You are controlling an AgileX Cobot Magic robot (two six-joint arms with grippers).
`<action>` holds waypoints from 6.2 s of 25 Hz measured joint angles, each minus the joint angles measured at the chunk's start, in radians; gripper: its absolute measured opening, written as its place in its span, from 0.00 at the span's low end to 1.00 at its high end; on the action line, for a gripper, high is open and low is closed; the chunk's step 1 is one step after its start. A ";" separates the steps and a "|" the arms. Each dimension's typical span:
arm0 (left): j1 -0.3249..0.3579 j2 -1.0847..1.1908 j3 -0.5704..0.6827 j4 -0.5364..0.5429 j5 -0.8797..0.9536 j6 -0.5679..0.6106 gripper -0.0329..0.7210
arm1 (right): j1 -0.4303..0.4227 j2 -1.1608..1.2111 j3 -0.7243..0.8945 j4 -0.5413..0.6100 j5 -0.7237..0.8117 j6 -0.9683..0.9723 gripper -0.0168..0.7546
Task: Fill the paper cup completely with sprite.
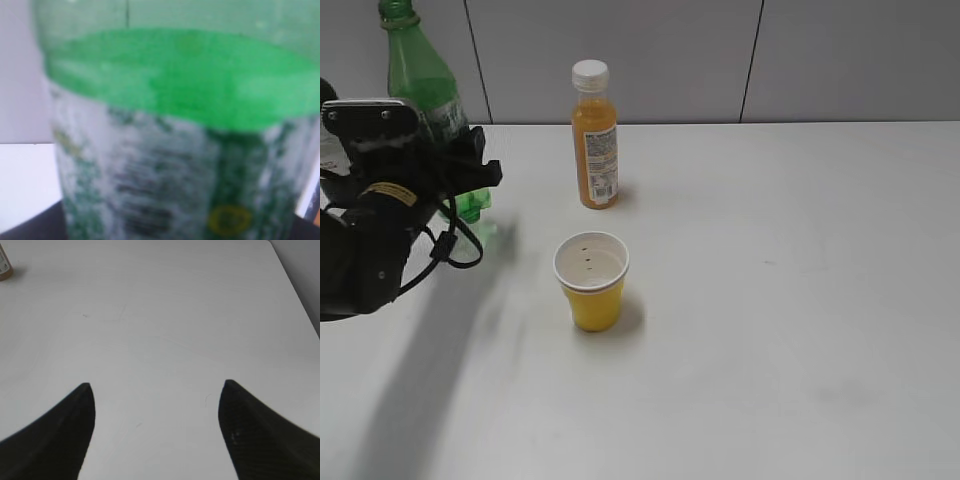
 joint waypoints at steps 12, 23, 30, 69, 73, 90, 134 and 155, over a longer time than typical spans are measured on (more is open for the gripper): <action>0.071 0.040 -0.017 0.040 -0.001 0.021 0.65 | 0.000 0.000 0.000 0.000 0.000 0.000 0.79; 0.075 0.100 -0.026 0.141 -0.018 0.020 0.64 | 0.000 0.000 0.000 0.000 0.000 0.000 0.79; 0.076 0.100 -0.025 0.163 -0.019 0.019 0.80 | 0.000 0.000 0.000 0.000 0.000 0.000 0.79; 0.148 -0.583 0.087 0.140 1.020 0.147 0.84 | 0.000 0.000 0.000 0.000 0.000 0.000 0.79; 0.225 -0.592 -0.138 0.158 1.501 0.150 0.83 | 0.000 0.000 0.000 0.000 0.000 0.000 0.79; 0.282 -0.634 -0.621 0.248 2.361 0.059 0.80 | 0.000 0.000 0.000 0.000 0.000 0.000 0.79; 0.282 -1.982 0.260 0.298 2.196 -0.005 0.78 | 0.000 0.000 0.000 0.000 0.000 0.000 0.79; 0.282 -2.079 0.260 0.297 2.194 -0.005 0.78 | 0.000 0.000 0.000 0.001 0.000 0.000 0.79</action>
